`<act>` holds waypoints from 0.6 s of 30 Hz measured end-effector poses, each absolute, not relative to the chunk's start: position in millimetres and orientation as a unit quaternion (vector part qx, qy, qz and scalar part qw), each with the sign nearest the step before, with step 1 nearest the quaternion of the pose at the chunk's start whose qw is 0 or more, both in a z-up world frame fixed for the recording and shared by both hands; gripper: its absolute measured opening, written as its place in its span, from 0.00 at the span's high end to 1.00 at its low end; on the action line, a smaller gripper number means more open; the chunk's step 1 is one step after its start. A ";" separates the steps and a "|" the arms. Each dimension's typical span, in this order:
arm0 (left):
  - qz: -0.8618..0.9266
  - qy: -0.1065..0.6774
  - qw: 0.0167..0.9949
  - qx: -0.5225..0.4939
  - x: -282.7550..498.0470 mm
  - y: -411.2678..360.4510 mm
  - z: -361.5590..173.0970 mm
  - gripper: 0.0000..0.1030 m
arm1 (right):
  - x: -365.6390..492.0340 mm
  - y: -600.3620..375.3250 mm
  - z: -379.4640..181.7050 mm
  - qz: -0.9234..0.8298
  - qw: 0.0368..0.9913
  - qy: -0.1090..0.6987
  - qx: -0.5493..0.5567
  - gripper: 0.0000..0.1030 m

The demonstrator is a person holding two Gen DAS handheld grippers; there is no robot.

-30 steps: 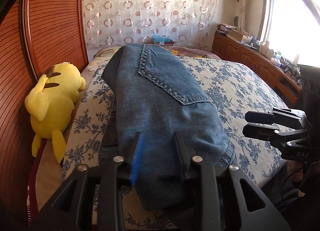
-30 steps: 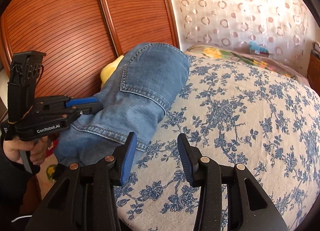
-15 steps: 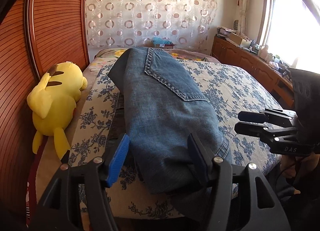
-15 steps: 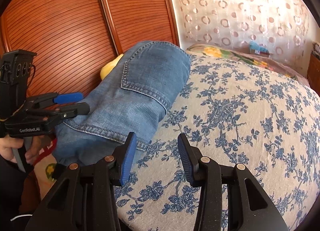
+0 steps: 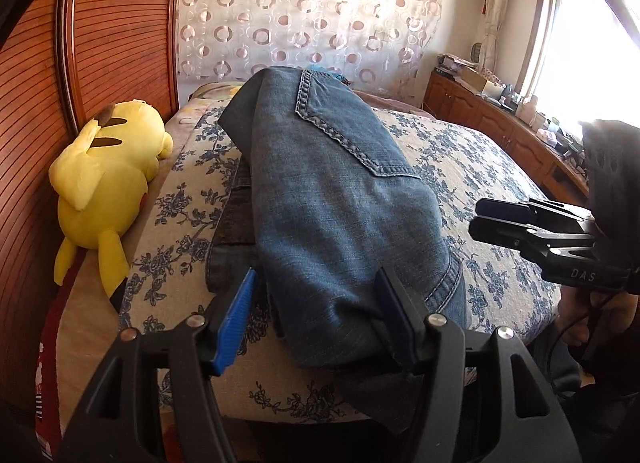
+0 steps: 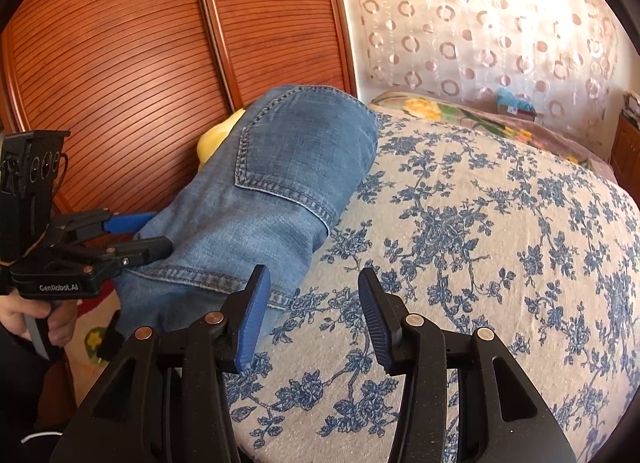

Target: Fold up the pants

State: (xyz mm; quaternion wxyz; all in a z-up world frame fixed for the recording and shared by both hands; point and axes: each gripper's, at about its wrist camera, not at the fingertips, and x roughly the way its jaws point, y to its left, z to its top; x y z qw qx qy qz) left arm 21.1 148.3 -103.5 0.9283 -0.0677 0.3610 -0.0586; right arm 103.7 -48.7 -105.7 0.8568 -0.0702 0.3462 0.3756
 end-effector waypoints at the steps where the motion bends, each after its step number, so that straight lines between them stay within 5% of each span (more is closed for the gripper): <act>1: -0.060 0.360 0.929 -0.068 20.9 147.9 -103.6 0.42 | 104.7 -46.4 -105.4 0.377 0.857 0.345 -0.071 0.54; 3: -0.066 0.358 0.929 -0.072 20.3 147.4 -105.0 0.44 | 107.7 -42.8 -104.4 0.376 0.857 0.343 -0.075 0.53; 12: -0.086 0.353 0.930 -0.056 16.3 137.9 -97.7 0.88 | 108.3 -38.0 -98.6 0.378 0.859 0.337 -0.074 0.53; 18: -0.074 0.312 0.946 -0.054 5.9 150.0 -69.7 0.93 | 109.0 -43.4 -94.8 0.372 0.863 0.334 -0.076 0.53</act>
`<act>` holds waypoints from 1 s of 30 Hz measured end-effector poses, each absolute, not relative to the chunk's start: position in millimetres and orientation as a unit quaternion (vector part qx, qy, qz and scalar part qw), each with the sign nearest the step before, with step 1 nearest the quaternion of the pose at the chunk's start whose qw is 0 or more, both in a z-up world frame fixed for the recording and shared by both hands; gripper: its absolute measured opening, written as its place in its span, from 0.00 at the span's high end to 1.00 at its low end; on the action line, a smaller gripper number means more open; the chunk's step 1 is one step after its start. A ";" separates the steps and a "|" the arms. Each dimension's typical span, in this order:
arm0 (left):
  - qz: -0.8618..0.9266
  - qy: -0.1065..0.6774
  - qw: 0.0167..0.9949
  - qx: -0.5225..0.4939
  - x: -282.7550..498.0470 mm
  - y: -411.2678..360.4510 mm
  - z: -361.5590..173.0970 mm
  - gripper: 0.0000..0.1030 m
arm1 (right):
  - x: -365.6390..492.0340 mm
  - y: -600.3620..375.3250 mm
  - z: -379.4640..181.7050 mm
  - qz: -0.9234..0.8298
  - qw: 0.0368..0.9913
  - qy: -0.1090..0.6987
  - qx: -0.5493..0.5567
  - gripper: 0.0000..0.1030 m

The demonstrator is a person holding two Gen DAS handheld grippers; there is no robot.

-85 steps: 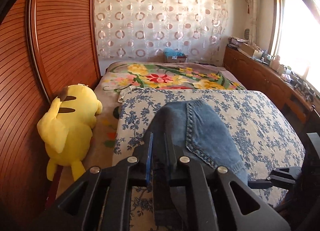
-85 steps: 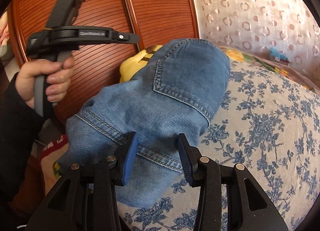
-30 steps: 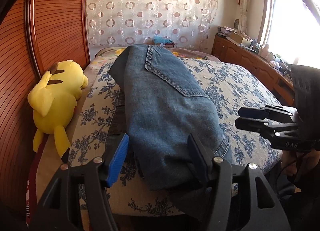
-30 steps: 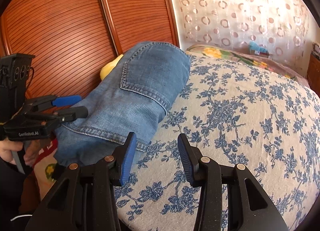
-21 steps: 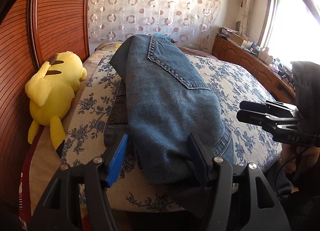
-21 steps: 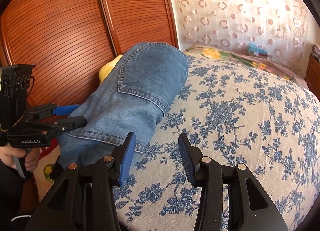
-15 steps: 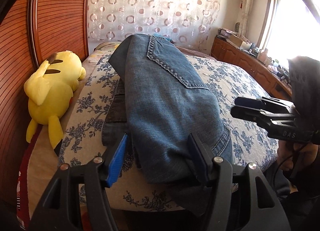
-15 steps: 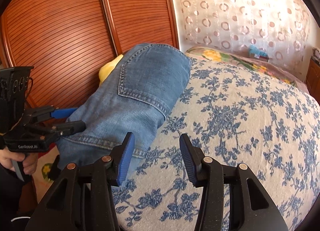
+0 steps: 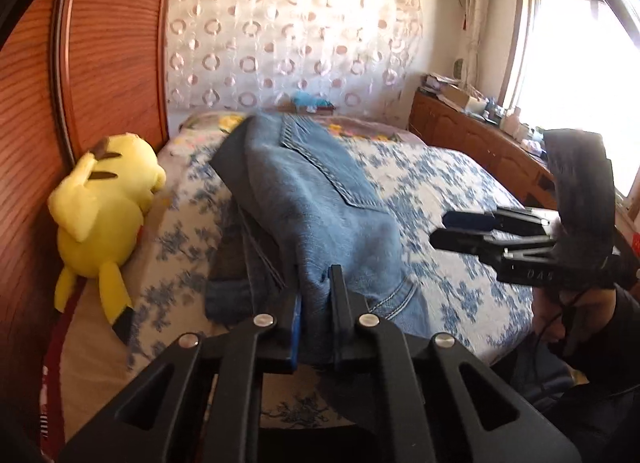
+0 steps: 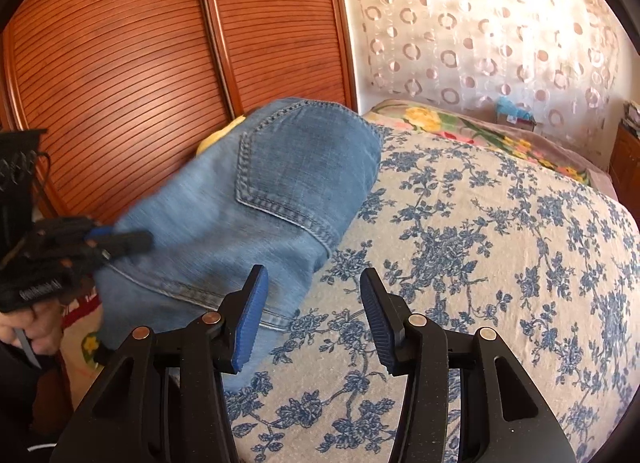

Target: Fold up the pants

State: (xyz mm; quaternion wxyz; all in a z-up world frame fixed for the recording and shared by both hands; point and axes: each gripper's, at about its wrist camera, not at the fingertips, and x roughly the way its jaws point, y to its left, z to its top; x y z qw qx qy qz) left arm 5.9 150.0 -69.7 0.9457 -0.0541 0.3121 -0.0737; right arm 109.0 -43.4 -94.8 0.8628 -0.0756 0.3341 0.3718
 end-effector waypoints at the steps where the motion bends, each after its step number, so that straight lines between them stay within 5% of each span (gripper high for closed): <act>1: -0.068 0.310 0.947 -0.054 5.9 154.4 -67.2 0.93 | 109.6 -44.5 -94.2 0.371 0.863 0.334 -0.074 0.53; 14: -0.029 0.356 0.931 -0.077 20.8 195.0 -111.5 0.90 | 113.7 -30.1 -97.1 0.381 0.857 0.336 -0.088 0.53; 30: -0.011 0.322 0.945 -0.053 25.4 202.6 -66.5 0.76 | 129.5 -7.9 -81.1 0.385 0.860 0.320 -0.097 0.53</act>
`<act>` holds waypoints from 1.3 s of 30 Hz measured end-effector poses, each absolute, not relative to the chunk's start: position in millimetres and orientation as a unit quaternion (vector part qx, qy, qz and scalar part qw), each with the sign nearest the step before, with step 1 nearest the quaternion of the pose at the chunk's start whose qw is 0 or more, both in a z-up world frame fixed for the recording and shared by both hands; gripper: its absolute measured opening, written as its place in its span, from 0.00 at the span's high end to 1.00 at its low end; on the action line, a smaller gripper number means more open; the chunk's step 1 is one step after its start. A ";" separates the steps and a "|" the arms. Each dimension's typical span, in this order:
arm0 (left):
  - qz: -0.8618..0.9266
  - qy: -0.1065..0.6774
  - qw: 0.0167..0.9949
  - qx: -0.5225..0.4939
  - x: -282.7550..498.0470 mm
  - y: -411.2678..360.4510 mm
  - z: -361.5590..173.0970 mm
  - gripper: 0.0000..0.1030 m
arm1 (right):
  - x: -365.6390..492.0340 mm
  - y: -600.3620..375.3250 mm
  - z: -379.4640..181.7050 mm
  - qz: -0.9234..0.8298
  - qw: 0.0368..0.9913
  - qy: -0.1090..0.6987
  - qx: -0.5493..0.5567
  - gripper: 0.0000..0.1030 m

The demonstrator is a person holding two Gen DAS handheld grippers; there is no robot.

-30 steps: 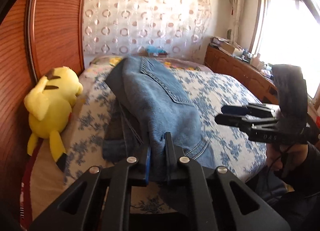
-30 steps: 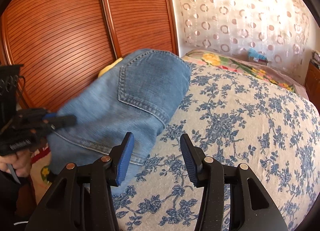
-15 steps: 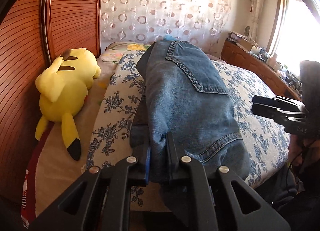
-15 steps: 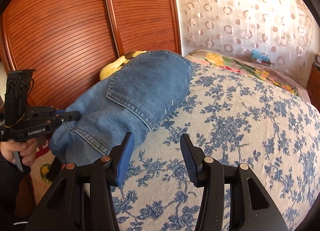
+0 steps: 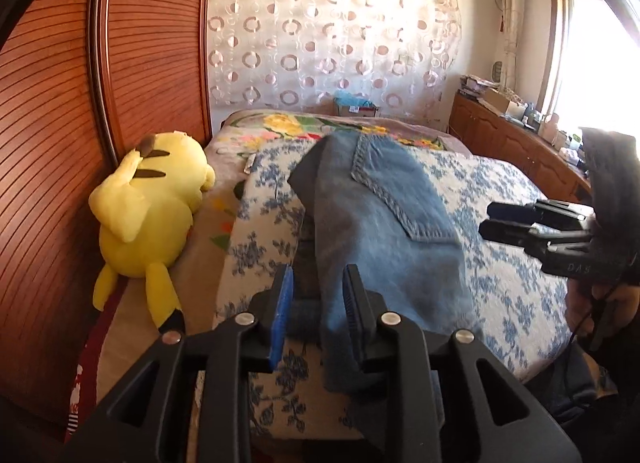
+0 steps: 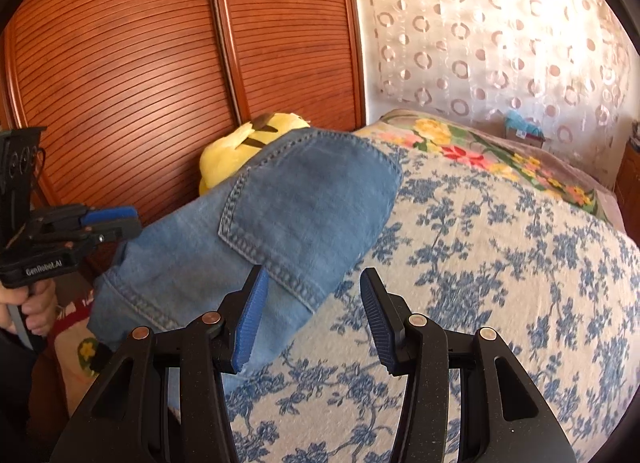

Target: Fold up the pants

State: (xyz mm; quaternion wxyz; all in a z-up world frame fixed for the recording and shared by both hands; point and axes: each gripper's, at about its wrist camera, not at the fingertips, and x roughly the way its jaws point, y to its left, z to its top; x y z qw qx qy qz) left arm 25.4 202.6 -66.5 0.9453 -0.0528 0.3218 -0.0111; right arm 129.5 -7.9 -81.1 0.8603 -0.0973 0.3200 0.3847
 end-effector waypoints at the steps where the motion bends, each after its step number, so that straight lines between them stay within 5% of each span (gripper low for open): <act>1: -0.012 0.319 0.946 -0.052 28.1 203.3 -63.7 0.76 | 131.3 -6.6 -79.8 0.385 0.861 0.317 -0.100 0.53; 26: -0.054 0.356 0.932 -0.044 173.2 198.2 -58.3 0.76 | 230.5 27.7 -81.5 0.397 0.851 0.326 -0.110 0.53; 39: -0.039 0.394 0.918 -0.014 206.8 202.9 -98.8 0.75 | 261.1 35.8 -108.2 0.410 0.835 0.356 -0.086 0.35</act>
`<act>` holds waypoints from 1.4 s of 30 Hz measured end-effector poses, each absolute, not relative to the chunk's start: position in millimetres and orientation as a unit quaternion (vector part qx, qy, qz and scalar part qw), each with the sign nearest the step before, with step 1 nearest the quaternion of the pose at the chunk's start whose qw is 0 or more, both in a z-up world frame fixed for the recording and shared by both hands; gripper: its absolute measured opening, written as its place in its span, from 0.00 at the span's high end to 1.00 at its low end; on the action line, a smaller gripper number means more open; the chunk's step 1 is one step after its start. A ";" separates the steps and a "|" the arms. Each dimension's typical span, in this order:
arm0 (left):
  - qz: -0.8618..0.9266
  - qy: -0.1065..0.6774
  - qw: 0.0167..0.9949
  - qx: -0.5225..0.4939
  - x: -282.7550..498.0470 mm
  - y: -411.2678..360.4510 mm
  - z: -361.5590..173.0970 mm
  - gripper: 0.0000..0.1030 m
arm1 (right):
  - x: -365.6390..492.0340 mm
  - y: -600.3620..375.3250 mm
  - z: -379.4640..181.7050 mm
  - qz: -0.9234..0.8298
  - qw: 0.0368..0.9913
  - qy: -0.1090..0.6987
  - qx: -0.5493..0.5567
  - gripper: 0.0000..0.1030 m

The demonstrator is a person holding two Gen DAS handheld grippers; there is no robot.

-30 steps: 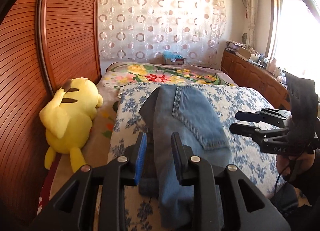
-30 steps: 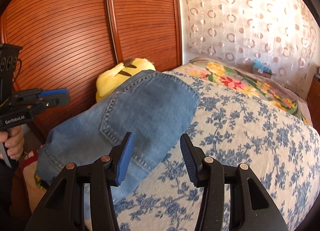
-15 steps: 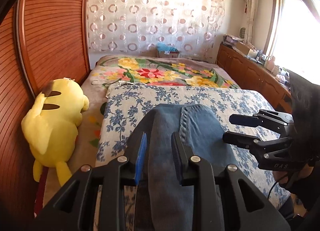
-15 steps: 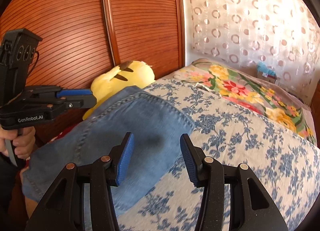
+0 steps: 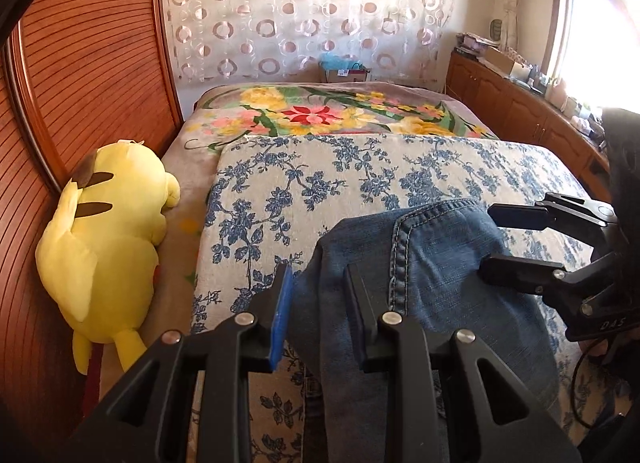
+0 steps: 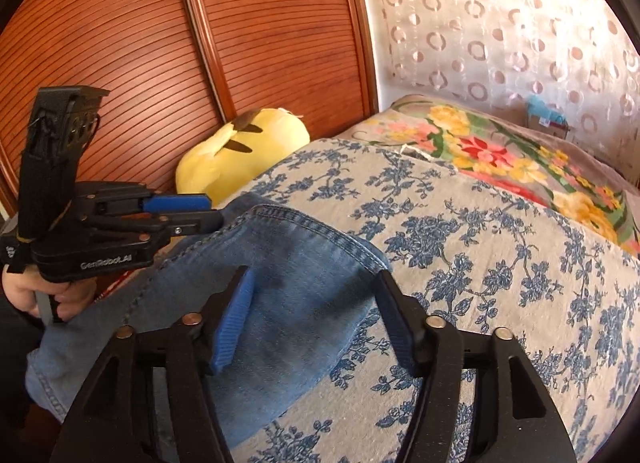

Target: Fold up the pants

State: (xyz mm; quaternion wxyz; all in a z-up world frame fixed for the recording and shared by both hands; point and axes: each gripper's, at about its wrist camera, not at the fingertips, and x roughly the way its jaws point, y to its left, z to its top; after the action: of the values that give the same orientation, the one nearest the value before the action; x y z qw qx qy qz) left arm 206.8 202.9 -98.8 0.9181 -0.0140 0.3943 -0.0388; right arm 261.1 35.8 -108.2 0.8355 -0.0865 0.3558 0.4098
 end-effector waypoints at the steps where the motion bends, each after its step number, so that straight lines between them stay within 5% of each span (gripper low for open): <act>1: -0.039 0.395 0.918 -0.015 207.3 203.7 -100.9 0.74 | 262.6 36.7 -112.2 0.409 0.834 0.360 -0.089 0.33; 12: -0.034 0.389 0.920 -0.040 202.2 210.6 -99.4 0.73 | 278.9 44.1 -131.0 0.418 0.804 0.417 -0.072 0.28; 16: -0.024 0.377 0.924 -0.050 187.5 216.4 -90.9 0.54 | 273.5 46.2 -129.9 0.427 0.800 0.416 -0.074 0.39; 24: -0.014 0.368 0.929 -0.051 154.0 222.7 -79.0 0.48 | 258.7 44.3 -119.7 0.429 0.810 0.389 -0.090 0.69; 42: -0.068 0.396 0.913 -0.063 103.9 182.5 -89.9 0.48 | 236.4 -2.1 -106.1 0.387 0.842 0.363 -0.098 0.72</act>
State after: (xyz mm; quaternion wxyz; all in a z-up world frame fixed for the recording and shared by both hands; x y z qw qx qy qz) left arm 103.9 182.5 -89.9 0.9134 -0.0629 0.3963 -0.0681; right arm 236.4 -2.1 -106.1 0.8420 -0.0977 0.3627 0.3873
